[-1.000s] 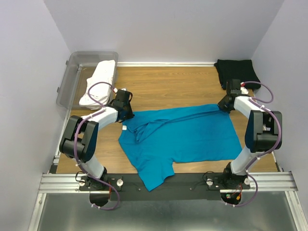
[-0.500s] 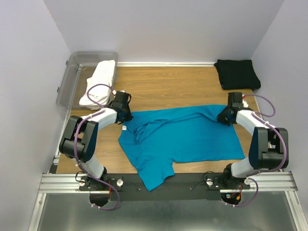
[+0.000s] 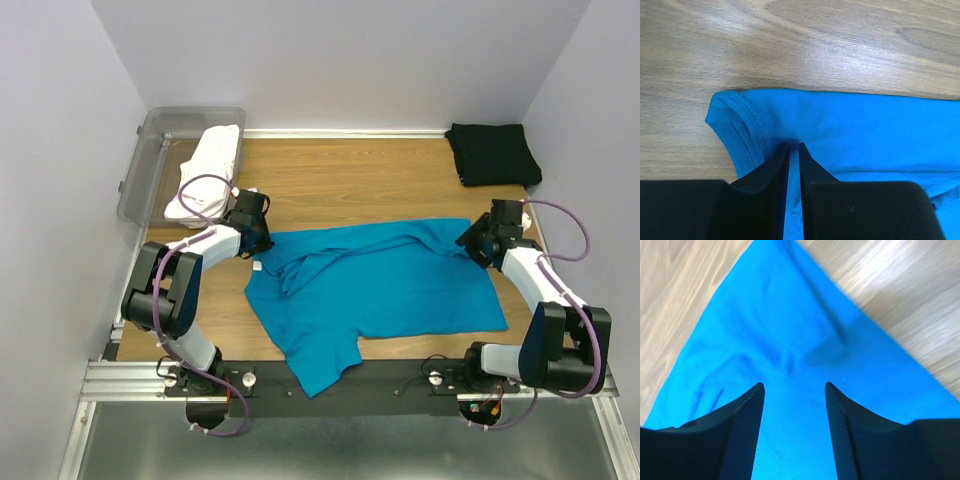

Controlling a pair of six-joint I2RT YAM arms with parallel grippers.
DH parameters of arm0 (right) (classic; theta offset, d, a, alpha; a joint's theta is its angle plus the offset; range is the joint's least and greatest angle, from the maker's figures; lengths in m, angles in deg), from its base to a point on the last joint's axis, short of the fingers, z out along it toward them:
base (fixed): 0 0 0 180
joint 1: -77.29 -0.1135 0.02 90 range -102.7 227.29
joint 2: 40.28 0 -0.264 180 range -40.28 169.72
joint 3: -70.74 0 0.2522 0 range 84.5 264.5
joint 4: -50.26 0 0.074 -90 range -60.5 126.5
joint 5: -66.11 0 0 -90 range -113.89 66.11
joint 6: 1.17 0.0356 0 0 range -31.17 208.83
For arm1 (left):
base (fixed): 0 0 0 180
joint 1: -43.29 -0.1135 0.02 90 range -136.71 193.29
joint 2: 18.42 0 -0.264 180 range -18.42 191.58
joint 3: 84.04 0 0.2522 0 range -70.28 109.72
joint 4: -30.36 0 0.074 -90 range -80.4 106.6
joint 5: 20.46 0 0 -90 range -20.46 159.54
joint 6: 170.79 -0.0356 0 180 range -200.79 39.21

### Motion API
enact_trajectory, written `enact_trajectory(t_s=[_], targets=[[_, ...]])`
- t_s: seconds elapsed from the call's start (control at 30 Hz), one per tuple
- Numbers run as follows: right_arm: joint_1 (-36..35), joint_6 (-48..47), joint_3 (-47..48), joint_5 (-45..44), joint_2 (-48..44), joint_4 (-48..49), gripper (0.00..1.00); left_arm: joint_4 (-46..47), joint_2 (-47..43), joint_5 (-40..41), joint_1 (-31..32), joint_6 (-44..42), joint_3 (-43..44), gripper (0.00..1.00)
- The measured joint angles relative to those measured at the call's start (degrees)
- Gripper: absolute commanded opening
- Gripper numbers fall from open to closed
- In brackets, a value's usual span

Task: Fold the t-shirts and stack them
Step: Fold the tshirt

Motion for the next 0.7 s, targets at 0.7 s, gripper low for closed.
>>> enact_trajectory(t_s=[0.7], targets=[[9.49,10.49,-9.49,7.69,3.78,15.87,0.58,0.00,-1.77,0.02,0.00,-0.37,-0.26,0.21]])
